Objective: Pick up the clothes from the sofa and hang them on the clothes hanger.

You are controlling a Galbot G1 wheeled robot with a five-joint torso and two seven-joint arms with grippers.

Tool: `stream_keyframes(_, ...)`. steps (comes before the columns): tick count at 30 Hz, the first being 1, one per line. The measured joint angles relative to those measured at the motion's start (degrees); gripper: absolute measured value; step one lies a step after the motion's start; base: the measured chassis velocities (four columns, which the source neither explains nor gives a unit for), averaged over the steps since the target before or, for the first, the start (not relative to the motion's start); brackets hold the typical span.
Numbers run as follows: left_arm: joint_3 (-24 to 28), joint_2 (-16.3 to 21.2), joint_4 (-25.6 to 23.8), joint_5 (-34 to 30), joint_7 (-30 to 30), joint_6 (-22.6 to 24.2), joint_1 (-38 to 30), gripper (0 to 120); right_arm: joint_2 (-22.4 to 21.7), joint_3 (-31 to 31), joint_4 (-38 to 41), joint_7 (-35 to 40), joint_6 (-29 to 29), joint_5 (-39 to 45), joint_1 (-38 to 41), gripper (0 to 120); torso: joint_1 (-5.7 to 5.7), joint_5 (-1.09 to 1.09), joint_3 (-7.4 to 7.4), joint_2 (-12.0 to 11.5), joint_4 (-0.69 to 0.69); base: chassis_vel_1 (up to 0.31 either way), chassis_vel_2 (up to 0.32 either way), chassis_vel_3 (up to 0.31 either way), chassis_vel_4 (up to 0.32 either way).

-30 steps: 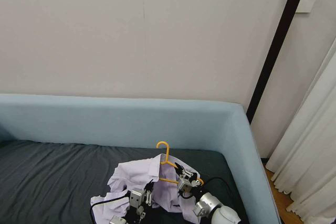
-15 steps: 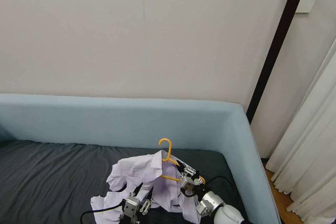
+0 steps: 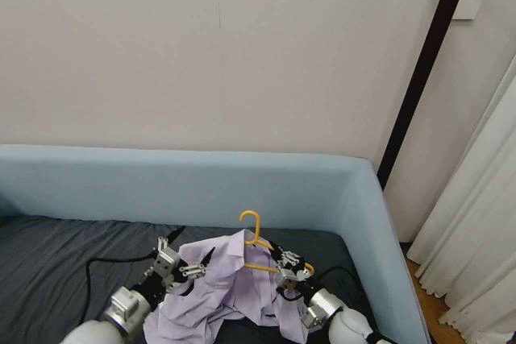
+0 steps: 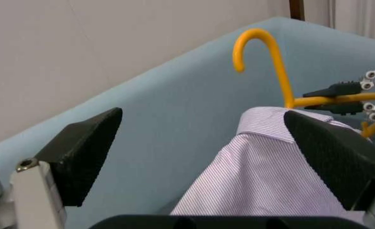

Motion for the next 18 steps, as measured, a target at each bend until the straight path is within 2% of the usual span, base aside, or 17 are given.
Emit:
stream_keyframes(2,0.61,1.22,1.42,-1.73,2.31,-0.73,-2.11,100,0.26,-0.54,-0.21,0.17,0.09,0.08,0.93,6,0.0,0.0,0.0,0.0,-0.01,0.0,0.0,0.0,0.0)
stream_keyframes(6,2.55,4.77,6.54,-8.39,12.03,-3.19,-9.3,100,0.98,-1.46,-0.89,0.98,0.25,0.58,2.71,6,0.0,0.01,0.0,0.0,-0.05,0.0,0.0,0.0,0.0)
stream_keyframes(7,2.55,4.77,6.54,-8.39,12.03,-3.19,-9.3,100,0.98,-1.46,-0.89,0.98,0.25,0.58,2.71,6,0.0,0.01,0.0,0.0,-0.05,0.0,0.0,0.0,0.0)
stream_keyframes(10,3.5,6.74,9.67,-13.59,22.39,-3.73,-12.51,100,1.08,-0.58,-0.95,1.02,0.68,0.0,2.16,6,0.0,0.0,-0.01,0.0,-0.04,0.0,0.0,0.0,0.0)
stream_keyframes(11,3.5,6.74,9.67,-13.59,22.39,-3.73,-12.51,100,1.08,-0.58,-0.95,1.02,0.68,0.0,2.16,6,0.0,0.0,-0.01,0.0,-0.04,0.0,0.0,0.0,0.0)
stream_keyframes(12,4.53,7.35,11.39,-15.11,26.86,-3.77,-14.24,100,1.01,-0.06,-0.84,1.02,0.94,-0.53,1.56,6,0.0,0.02,0.0,0.0,-0.03,0.0,0.0,0.0,0.0)
stream_keyframes(14,6.72,7.47,14.51,-15.86,32.21,-3.72,-17.12,100,0.63,0.6,-0.18,1.01,1.26,-1.22,0.63,6,0.0,0.01,-0.01,0.0,-0.03,0.0,0.0,0.0,0.0)
stream_keyframes(15,6.72,7.47,14.51,-15.86,32.21,-3.72,-17.12,100,0.63,0.6,-0.18,1.01,1.26,-1.22,0.63,6,0.0,0.01,-0.01,0.0,-0.03,0.0,0.0,0.0,0.0)
stream_keyframes(18,11.54,5.77,19.31,-15.97,38.4,-2.68,-23.84,100,-0.24,1.38,0.77,0.92,1.73,-1.91,-0.28,6,0.0,0.02,-0.01,0.0,-0.03,0.0,0.0,0.0,0.0)
